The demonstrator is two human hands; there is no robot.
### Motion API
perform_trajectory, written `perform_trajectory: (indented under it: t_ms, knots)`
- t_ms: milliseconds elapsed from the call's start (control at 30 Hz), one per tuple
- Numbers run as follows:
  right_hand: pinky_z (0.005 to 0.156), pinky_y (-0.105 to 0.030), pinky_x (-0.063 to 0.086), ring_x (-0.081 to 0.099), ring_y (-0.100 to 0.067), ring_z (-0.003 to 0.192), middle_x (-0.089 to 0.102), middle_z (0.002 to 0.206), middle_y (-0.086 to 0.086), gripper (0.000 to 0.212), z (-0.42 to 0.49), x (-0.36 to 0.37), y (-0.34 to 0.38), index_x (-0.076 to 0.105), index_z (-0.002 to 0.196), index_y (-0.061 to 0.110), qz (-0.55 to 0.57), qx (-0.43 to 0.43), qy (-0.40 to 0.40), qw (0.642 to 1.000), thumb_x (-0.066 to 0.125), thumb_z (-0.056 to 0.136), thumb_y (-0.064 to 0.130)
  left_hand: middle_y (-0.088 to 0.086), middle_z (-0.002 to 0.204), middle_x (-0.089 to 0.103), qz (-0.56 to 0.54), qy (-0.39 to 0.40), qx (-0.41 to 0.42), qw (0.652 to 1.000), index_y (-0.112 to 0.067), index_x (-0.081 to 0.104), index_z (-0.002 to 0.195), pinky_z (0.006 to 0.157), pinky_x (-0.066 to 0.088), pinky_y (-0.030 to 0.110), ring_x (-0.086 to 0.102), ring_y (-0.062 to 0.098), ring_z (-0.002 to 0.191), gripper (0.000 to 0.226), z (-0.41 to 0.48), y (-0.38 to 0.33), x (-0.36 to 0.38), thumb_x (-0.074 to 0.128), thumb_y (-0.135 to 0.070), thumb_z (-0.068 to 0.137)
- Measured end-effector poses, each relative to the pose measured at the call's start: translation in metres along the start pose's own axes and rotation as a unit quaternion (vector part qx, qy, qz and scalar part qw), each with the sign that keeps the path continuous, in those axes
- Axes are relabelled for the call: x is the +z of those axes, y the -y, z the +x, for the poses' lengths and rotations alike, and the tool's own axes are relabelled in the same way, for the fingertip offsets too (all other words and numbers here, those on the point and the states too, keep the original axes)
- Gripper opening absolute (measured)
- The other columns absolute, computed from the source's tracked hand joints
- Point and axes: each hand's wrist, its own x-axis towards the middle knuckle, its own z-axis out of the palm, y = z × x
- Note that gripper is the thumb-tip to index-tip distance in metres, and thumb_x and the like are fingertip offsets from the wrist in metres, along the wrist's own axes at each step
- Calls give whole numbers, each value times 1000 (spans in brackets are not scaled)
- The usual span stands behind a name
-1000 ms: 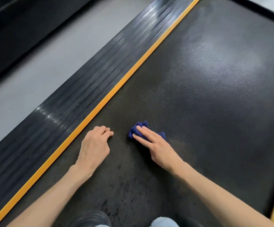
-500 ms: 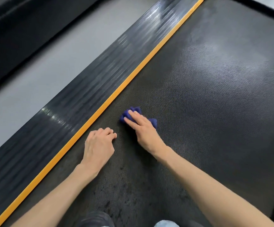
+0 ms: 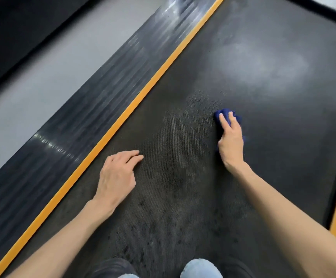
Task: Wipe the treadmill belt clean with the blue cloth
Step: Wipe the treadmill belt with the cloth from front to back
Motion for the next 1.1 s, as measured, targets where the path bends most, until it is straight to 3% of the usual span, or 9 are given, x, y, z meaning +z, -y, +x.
perform_trajectory:
  t_ms: [167, 333, 467, 567, 733, 800, 867, 967, 1100]
  knots:
    - [110, -22, 19, 20, -19, 141, 21, 154, -3, 84, -58, -34, -15, 37, 141, 18, -82, -64, 130, 986, 42, 70, -26, 12, 116, 66, 10, 87, 82, 993, -8, 71, 105, 93, 48, 44, 63, 31, 107, 47, 26, -50, 17, 72, 5, 60]
    - [100, -37, 36, 28, -26, 135, 18, 154, 3, 83, -102, -72, -45, 32, 143, 27, -163, 47, 185, 968, 40, 73, -18, 10, 143, 41, 31, 164, 20, 986, -10, 51, 132, 112, 27, 43, 33, 27, 135, 49, 27, -69, 19, 53, -6, 84]
    - [110, -34, 22, 17, -26, 141, 11, 156, -3, 76, -114, -74, -51, 29, 145, 21, -115, 88, 201, 969, 36, 80, -17, 19, 143, 39, 77, 211, 77, 971, -2, 46, 134, 101, 42, 44, 37, 37, 133, 64, 21, -58, 21, 65, -1, 74]
    - [107, -30, 27, 23, -24, 140, 23, 153, -3, 78, -108, -71, -58, 43, 138, 18, -105, 52, 129, 985, 38, 72, -23, 21, 115, 64, 136, 194, 153, 959, -1, 67, 109, 67, 54, 40, 63, 38, 101, 60, 31, -49, 19, 80, -2, 51]
    - [106, -20, 23, 33, -22, 137, 33, 149, -7, 46, -76, -61, -91, 45, 136, 14, 0, 148, -144, 978, 43, 92, 1, 15, 100, 70, 177, 132, 166, 961, -6, 73, 92, 57, 51, 33, 68, 31, 84, 35, 38, -53, 32, 75, -8, 57]
    - [107, -17, 18, 33, -23, 136, 36, 148, -9, 41, -76, -42, -81, 50, 132, 12, 8, 165, -186, 968, 44, 92, 3, 14, 95, 71, 179, 123, 158, 963, -7, 74, 85, 53, 51, 32, 68, 30, 79, 31, 38, -62, 31, 76, -10, 55]
    - [108, -16, 16, 34, -24, 135, 40, 144, -10, 40, -87, -11, -53, 54, 127, 10, 29, 102, -161, 981, 46, 90, 0, 11, 98, 72, 150, 120, 135, 972, -10, 75, 90, 56, 54, 32, 70, 29, 84, 36, 35, -64, 24, 79, -9, 54]
    - [112, -27, 23, 36, -26, 135, 41, 143, -11, 51, -115, 37, 5, 54, 129, 12, 46, -78, -27, 996, 49, 81, -6, 11, 119, 65, 29, 110, 104, 988, -9, 71, 108, 87, 52, 40, 63, 28, 108, 47, 25, -47, 15, 73, 3, 63]
    - [112, -35, 29, 40, -26, 132, 43, 143, -10, 57, -116, 37, -5, 50, 132, 16, -45, -287, 56, 955, 49, 78, -2, 12, 135, 49, -5, 135, 23, 991, -4, 53, 129, 103, 42, 38, 48, 27, 124, 55, -1, -26, 5, 56, 9, 76]
